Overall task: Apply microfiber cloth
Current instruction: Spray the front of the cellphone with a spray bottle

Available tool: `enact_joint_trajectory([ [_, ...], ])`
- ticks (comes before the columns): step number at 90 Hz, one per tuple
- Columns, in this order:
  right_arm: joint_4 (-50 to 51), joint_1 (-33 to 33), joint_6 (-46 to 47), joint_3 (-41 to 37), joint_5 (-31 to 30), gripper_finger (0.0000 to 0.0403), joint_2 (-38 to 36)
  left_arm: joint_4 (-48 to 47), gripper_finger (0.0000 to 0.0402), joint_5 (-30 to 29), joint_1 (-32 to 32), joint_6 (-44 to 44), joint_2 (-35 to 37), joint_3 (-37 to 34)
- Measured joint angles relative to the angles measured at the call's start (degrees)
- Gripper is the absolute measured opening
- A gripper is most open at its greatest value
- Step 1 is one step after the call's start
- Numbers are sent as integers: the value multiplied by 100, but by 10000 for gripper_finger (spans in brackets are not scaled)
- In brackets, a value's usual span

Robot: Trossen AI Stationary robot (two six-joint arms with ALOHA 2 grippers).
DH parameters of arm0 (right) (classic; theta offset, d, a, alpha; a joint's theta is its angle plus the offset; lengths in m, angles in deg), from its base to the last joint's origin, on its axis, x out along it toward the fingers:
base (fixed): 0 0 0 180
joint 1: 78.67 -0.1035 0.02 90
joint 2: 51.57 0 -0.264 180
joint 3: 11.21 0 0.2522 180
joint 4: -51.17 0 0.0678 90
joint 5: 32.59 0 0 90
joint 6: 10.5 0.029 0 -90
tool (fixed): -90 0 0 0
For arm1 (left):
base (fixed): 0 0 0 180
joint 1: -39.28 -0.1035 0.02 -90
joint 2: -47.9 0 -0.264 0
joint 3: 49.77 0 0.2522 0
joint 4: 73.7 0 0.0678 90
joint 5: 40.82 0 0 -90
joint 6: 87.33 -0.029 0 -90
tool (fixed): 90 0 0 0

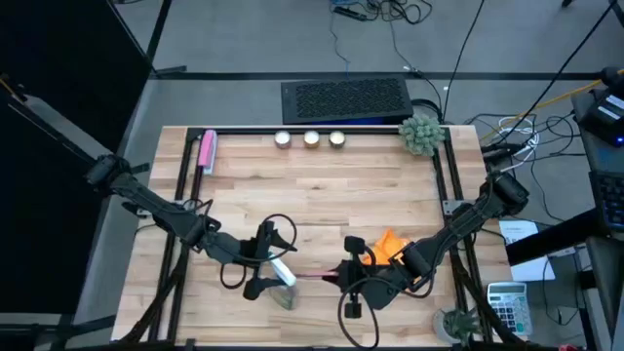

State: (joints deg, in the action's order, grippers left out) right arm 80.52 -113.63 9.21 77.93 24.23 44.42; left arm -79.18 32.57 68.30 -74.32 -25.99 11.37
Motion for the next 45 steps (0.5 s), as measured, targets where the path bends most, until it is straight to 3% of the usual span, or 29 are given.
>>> enact_joint_trajectory([
  [23,61,-17,-69,0,-154,9,-1,419,386,-316,-13,-409,85,-2],
  [45,365,-17,-48,0,-141,9,-31,442,386,-226,-15,-741,87,0],
])
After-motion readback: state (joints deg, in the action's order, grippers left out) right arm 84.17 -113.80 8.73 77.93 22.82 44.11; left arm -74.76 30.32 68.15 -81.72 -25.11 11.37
